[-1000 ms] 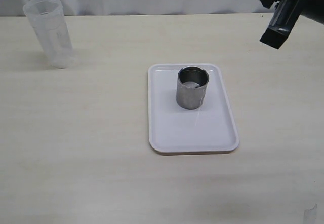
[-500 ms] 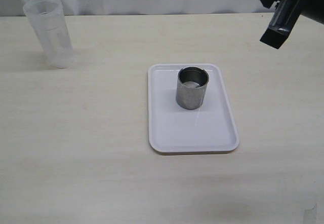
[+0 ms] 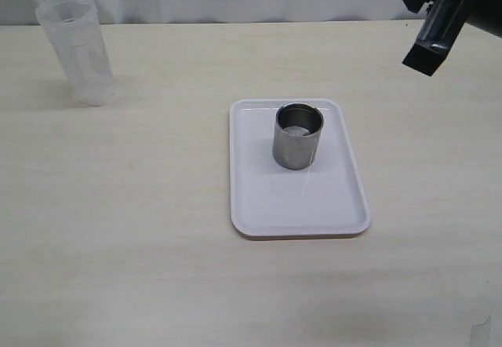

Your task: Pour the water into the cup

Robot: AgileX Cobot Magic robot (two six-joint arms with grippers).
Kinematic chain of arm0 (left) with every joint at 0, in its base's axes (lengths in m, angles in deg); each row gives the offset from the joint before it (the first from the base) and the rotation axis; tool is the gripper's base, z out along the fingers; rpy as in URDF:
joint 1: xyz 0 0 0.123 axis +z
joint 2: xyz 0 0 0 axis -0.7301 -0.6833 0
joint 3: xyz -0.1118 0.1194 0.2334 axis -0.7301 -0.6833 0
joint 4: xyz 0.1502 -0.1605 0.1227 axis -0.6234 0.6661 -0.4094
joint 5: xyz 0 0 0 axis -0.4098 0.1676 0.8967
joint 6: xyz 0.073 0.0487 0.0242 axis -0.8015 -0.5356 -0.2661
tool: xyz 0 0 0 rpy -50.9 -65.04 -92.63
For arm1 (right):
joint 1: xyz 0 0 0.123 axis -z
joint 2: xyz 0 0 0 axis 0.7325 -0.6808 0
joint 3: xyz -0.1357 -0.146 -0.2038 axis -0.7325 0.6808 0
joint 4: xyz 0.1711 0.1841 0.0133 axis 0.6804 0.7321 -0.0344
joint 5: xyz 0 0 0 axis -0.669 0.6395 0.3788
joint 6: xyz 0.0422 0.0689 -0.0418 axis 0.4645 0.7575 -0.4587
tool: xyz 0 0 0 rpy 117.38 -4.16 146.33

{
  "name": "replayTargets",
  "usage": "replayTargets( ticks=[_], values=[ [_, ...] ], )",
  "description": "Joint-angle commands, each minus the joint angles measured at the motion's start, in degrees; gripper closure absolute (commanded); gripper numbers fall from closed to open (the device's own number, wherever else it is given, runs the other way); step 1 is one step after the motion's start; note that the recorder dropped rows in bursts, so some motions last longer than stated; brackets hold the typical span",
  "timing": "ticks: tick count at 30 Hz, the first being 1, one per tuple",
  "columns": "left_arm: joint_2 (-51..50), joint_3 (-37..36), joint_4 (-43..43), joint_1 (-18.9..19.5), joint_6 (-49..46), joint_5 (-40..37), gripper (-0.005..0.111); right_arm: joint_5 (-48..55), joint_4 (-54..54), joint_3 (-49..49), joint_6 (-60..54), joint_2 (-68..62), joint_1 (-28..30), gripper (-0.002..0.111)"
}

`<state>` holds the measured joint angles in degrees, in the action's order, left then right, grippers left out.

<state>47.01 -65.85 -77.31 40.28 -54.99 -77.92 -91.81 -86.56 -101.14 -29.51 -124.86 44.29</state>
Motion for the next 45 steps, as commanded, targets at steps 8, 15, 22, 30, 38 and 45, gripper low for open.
replayTargets(
  ticks=[8, 15, 22, 30, 38, 45],
  values=[
    [0.2, -0.5, -4.4, 2.8, 7.7, -2.3, 0.107, -0.2, 0.4, 0.3, 0.3, 0.4, 0.3, 0.104],
    [0.2, -0.5, -4.4, 6.9, 6.1, -13.4, 0.107, -0.2, 0.4, 0.3, 0.3, 0.4, 0.3, 0.104],
    [0.2, -0.5, -4.4, 6.9, 3.0, -15.2, 0.107, -0.2, 0.4, 0.3, 0.3, 0.4, 0.3, 0.104],
    [0.2, -0.5, -4.4, 6.9, 3.0, -15.2, 0.107, -0.2, 0.4, 0.3, 0.3, 0.4, 0.3, 0.104],
    [0.2, -0.5, -4.4, 6.9, 3.0, -15.2, 0.107, -0.2, 0.4, 0.3, 0.3, 0.4, 0.3, 0.104],
    [0.2, -0.5, -4.4, 6.9, 3.0, -15.2, 0.107, 0.0, 1.9, 0.3, -0.8, 0.4, 0.3, 0.104]
  ],
)
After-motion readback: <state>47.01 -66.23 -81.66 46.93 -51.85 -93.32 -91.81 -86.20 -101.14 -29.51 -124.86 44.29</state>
